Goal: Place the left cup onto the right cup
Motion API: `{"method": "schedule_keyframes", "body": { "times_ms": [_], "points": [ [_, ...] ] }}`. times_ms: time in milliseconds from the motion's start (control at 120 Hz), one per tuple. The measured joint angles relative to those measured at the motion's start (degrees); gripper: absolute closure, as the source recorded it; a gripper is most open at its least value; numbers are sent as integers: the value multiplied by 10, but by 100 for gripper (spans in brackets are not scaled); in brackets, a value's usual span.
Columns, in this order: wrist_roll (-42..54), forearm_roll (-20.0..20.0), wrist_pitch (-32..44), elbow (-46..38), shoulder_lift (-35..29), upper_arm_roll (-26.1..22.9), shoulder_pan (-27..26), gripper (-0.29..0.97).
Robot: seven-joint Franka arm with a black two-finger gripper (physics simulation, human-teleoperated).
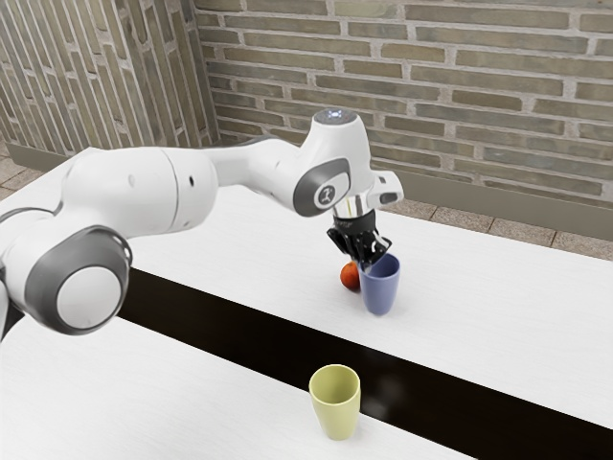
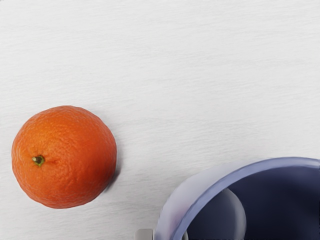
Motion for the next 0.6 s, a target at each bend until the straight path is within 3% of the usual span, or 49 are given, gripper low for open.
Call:
{"method": "schedule_keyframes", "body": {
  "times_ms": [275, 600],
  "points": [
    [-26, 0, -12, -138, -156, 1, -10, 78],
    [-80, -26, -24, -296, -316, -15, -11, 79]
  ]
}}
